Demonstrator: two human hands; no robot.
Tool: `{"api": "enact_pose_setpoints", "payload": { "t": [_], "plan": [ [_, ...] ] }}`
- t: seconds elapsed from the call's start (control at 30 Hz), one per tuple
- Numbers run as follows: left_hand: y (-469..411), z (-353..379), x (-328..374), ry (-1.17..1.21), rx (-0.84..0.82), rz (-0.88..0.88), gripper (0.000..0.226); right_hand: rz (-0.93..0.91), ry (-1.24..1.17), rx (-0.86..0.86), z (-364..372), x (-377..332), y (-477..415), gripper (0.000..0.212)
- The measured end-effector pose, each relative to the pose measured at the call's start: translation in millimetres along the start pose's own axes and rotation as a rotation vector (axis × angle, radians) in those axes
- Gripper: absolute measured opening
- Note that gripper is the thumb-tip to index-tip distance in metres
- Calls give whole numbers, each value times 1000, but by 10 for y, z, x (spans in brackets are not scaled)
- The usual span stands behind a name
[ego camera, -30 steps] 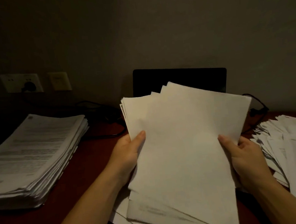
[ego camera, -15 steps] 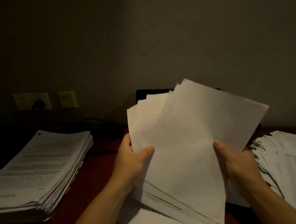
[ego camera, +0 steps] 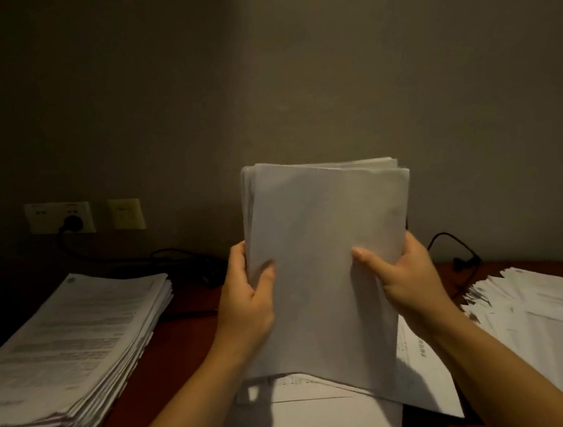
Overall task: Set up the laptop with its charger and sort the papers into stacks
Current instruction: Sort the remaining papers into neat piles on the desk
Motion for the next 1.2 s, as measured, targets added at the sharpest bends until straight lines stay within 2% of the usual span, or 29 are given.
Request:
{"api": "enact_pose_setpoints", "payload": {
  "t": [0.1,0.17,0.33,0.4,0.73,0.97,1.1,1.2],
  "plan": [
    [-69,-20,231,-14,54,78,25,-118,-42,-25,98,-279,-55,39],
    [-116,-88,211,-8,87,56,24,-153,-47,-68,137,-356,-79,40],
    [131,-124,-534,-76,-13,-237,16,21,92,-135,204,279,64,47],
    [255,-100,-713,-122,-58,-297,11,42,159,-141,222,468,152,45],
    [85,-481,-661,-189,-37,-281,19,-1,111,-70,424,487,179,21],
    [-80,-1164,-683,-260,56,-380,21,42,58,-66,1051,527,187,27],
    [-141,-1710,-852,-317,118,-456,27,107,-33,-133,1580,611,243,37],
    [-141,-2139,-932,-350,157,-481,34,107,-20,-189,1996,662,306,53]
  ]
}}
Point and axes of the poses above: each hand's wrist, its own y-axis away from the middle knuckle, its own z-axis out of the palm, x = y × z, the point moved 9 cm from there along -y, towards the middle knuckle, and after that the axes turned 4 degrees about -y, right-handed, at the moved point
